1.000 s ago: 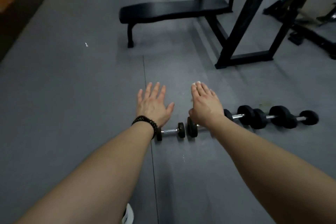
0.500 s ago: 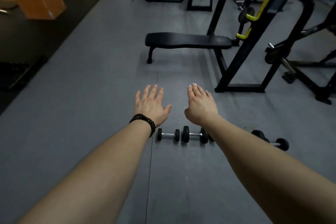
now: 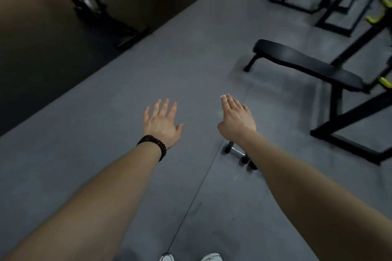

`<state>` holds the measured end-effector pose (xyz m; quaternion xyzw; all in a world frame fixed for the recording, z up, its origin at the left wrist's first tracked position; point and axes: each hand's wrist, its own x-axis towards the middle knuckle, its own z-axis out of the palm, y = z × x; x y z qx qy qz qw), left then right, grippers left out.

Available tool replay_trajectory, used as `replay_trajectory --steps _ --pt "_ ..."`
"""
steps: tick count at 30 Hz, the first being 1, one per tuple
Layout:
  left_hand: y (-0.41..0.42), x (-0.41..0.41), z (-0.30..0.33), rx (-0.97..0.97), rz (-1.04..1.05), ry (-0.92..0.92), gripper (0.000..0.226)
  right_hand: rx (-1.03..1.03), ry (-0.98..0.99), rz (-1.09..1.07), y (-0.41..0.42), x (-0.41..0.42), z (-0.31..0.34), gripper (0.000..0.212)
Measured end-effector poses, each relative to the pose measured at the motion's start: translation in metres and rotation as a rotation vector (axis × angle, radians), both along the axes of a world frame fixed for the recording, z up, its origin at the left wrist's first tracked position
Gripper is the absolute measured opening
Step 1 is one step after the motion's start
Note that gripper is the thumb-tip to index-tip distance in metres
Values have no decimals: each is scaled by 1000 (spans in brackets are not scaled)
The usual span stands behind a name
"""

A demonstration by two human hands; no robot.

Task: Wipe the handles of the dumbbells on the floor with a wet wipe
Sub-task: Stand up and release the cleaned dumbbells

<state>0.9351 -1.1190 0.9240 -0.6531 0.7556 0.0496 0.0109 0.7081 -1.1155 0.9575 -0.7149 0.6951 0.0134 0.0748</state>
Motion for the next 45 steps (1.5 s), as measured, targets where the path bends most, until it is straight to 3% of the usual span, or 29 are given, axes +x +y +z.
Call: replay_trajectory --steps 8,16,31,38,45 --pt "76 177 14 -19 348 0 73 -10 -50 332 9 176 -5 75" --pt "213 281 14 -20 730 -5 74 -7 -112 699 58 321 -5 81" --pt "502 280 15 -15 1362 -54 76 107 -122 1364 290 448 -36 80" --pt "575 288 -15 7 1415 -4 76 145 -87 1423 369 466 -63 82" --pt "614 291 -105 100 1375 75 76 227 -9 1415 409 468 -146 80"
